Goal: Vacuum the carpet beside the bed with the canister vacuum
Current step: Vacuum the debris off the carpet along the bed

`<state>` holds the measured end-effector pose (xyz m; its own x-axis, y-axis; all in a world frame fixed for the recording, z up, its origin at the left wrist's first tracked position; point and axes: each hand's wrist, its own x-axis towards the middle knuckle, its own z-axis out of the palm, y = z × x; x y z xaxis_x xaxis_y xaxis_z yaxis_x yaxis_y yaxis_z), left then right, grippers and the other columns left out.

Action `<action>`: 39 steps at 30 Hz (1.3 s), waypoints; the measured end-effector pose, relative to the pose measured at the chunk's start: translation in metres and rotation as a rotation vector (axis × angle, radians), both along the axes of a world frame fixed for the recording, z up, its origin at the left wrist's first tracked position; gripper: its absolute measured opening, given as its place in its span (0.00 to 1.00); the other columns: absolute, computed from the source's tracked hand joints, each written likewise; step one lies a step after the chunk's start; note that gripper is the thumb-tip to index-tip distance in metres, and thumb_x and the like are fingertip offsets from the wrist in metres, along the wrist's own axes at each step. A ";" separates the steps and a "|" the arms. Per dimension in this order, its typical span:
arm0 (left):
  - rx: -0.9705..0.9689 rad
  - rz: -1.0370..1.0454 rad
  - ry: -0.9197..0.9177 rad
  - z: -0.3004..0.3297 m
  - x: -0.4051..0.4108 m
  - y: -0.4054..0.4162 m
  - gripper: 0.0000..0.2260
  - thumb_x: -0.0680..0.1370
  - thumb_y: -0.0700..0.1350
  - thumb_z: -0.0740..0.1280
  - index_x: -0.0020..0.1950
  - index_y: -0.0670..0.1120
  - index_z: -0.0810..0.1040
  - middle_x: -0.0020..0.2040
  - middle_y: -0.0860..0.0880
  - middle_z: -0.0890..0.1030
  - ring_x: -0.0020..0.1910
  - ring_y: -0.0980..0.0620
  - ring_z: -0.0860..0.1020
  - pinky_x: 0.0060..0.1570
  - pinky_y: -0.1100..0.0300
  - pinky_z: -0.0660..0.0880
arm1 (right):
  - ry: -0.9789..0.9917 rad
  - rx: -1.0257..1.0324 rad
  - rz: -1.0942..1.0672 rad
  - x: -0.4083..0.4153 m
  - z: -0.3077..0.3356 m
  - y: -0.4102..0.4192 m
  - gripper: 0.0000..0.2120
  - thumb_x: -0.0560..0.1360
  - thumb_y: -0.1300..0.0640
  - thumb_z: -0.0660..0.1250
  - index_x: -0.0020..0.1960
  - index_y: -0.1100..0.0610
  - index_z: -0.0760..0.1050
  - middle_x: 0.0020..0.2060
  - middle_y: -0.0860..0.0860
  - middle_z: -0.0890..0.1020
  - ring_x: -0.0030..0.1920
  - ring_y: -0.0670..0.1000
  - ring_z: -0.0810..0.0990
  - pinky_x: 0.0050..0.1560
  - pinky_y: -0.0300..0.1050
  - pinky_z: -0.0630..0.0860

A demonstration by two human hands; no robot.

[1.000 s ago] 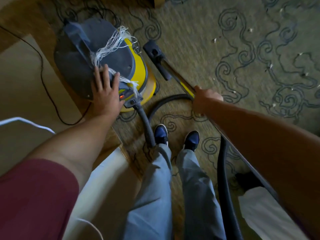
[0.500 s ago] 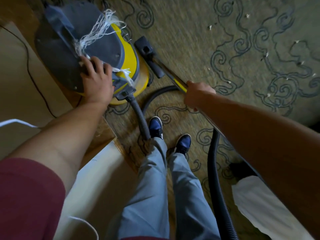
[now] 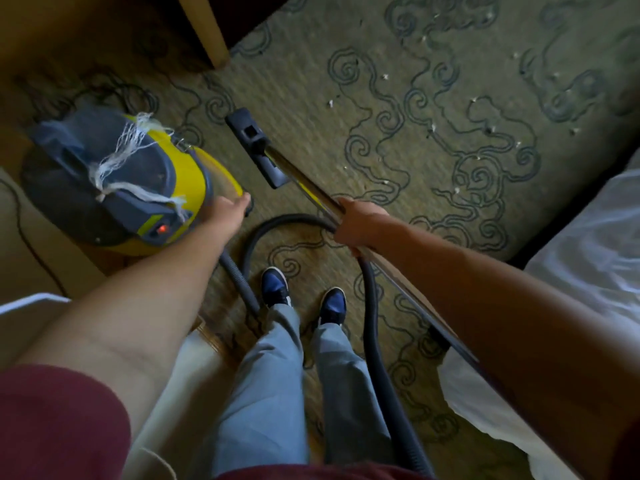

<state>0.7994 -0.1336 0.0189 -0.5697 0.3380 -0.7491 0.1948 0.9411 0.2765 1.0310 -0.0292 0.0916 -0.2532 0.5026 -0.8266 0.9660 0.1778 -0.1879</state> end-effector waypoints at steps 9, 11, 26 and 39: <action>0.157 0.640 -0.940 0.043 0.191 0.083 0.27 0.78 0.68 0.62 0.56 0.44 0.77 0.51 0.43 0.83 0.50 0.44 0.83 0.54 0.50 0.80 | 0.293 -0.243 -0.453 0.077 0.036 0.004 0.28 0.71 0.65 0.66 0.70 0.62 0.64 0.35 0.58 0.81 0.25 0.52 0.80 0.22 0.45 0.77; 0.212 0.726 -1.015 0.055 0.215 0.095 0.22 0.79 0.63 0.66 0.48 0.43 0.75 0.43 0.42 0.84 0.41 0.44 0.85 0.51 0.48 0.81 | 0.352 -0.333 -0.596 0.097 0.038 0.005 0.25 0.71 0.66 0.65 0.66 0.59 0.64 0.30 0.58 0.79 0.19 0.50 0.77 0.18 0.41 0.73; 0.285 0.660 -0.811 0.054 0.271 0.131 0.14 0.78 0.49 0.66 0.33 0.49 0.69 0.26 0.53 0.71 0.27 0.53 0.71 0.37 0.61 0.73 | 0.648 -1.278 -1.120 0.225 0.035 -0.037 0.20 0.67 0.52 0.72 0.54 0.62 0.74 0.33 0.55 0.77 0.29 0.51 0.78 0.30 0.44 0.79; -0.197 0.227 -0.696 0.037 0.301 0.148 0.12 0.81 0.48 0.68 0.54 0.38 0.78 0.43 0.43 0.81 0.40 0.44 0.82 0.26 0.52 0.79 | -0.028 -0.140 -0.576 0.176 0.064 -0.011 0.14 0.69 0.53 0.70 0.51 0.57 0.74 0.34 0.51 0.81 0.30 0.49 0.82 0.27 0.41 0.77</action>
